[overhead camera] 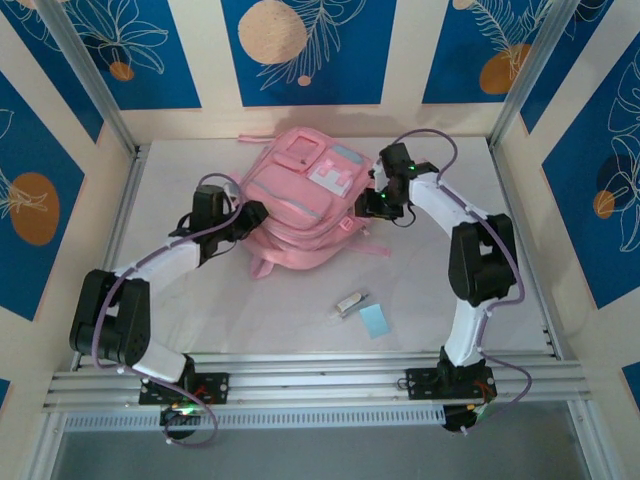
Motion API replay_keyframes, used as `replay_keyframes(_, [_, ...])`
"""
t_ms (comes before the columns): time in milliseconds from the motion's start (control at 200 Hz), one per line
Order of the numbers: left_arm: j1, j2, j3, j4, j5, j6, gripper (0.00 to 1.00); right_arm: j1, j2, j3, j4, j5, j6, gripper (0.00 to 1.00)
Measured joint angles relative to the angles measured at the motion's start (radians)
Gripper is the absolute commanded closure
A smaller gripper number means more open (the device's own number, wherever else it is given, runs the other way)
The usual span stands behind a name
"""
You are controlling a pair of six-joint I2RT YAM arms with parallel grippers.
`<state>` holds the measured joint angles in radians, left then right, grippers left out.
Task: Pack the student bag
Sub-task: Zip the student bag at the center of the table, then unzip the student bag at the center of the table.
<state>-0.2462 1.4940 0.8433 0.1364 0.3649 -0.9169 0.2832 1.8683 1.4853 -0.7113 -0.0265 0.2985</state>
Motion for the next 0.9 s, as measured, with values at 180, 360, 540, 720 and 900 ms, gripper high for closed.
replay_keyframes(180, [0.011, -0.026, -0.035, 0.023, 0.001, -0.002, 0.33, 0.08, -0.121, -0.052, 0.041, 0.0, 0.063, 0.27])
replay_keyframes(360, [0.011, -0.121, -0.061, -0.011, -0.011, 0.039, 0.31, 0.176, -0.122, -0.053, 0.139, -0.05, 0.133, 0.2])
replay_keyframes(540, [0.011, -0.226, -0.098, -0.083, -0.068, 0.118, 0.45, 0.206, -0.043, -0.023, 0.203, -0.056, 0.164, 0.15])
replay_keyframes(720, [0.011, -0.214, -0.19, -0.087, -0.083, 0.139, 0.73, 0.207, 0.05, 0.026, 0.253, -0.063, 0.18, 0.09])
replay_keyframes(900, [0.003, -0.124, -0.246, -0.043, -0.086, 0.137, 0.75, 0.22, 0.1, 0.054, 0.274, -0.075, 0.194, 0.09])
